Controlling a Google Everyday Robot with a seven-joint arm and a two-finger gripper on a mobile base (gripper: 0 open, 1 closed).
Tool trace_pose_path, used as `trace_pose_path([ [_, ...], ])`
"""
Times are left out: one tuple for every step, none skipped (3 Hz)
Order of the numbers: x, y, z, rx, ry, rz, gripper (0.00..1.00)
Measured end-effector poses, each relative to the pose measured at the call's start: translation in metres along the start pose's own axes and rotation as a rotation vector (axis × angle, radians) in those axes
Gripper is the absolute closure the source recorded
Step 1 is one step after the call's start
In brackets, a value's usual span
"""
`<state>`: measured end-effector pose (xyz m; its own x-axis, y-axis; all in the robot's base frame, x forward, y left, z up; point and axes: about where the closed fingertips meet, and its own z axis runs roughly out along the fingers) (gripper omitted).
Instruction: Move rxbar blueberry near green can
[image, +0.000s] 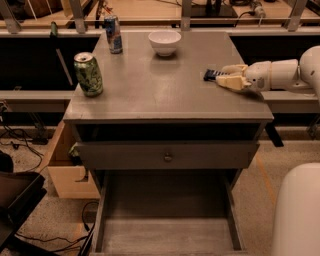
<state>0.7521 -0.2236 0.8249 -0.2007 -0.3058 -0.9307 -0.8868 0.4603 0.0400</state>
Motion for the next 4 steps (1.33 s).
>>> trace_pose_path([
  [0.0000,0.0000,0.0001,0.000,0.000,0.000,0.82],
  [0.0000,0.0000,0.0003,0.000,0.000,0.000,0.59],
  [0.0000,0.0001,0.0004,-0.001,0.000,0.000,0.35],
  [0.0000,0.0001,0.0005,-0.001,0.000,0.000,0.13],
])
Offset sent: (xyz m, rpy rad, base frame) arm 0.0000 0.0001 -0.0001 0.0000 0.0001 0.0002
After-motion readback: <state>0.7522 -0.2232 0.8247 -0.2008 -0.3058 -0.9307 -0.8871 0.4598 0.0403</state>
